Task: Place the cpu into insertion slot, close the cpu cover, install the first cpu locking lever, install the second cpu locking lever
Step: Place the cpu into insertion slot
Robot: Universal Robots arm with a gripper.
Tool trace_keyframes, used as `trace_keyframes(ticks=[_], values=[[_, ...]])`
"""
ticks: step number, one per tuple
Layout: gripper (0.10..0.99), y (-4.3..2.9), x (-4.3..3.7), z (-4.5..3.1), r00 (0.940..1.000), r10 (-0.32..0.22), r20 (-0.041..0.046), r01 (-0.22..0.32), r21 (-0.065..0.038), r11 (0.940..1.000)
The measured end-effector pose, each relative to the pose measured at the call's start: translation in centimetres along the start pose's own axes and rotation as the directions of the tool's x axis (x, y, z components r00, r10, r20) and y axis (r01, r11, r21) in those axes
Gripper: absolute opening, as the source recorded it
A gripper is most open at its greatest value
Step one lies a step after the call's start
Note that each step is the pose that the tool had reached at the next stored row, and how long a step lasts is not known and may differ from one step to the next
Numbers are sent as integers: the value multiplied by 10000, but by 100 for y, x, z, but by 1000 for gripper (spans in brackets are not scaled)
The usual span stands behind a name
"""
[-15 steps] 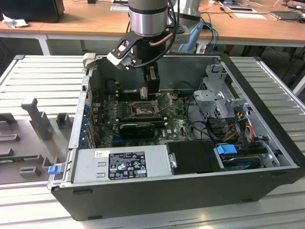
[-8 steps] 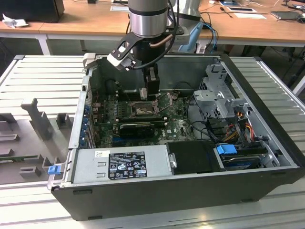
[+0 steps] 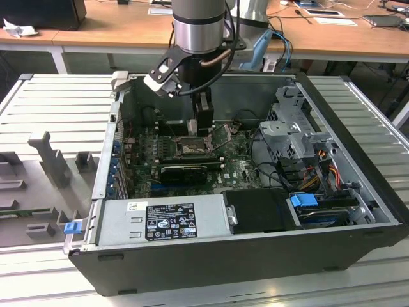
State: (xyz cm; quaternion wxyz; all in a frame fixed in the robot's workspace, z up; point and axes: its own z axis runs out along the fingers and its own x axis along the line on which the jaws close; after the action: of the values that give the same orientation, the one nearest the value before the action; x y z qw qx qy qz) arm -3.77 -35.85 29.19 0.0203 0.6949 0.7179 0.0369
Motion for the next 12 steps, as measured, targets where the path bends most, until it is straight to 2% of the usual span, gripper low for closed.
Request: trace_keyframes(ticks=[4,5,6,12], values=[[537,-1,3,17,10000,1,-8,-1,17,10000],[537,-1,25,32,10000,1,-8,-1,30,10000],[537,-2,50,54,10000,3,-10,-2,73,10000],[537,-7,52,103,10000,6,-11,-6,163,9999]])
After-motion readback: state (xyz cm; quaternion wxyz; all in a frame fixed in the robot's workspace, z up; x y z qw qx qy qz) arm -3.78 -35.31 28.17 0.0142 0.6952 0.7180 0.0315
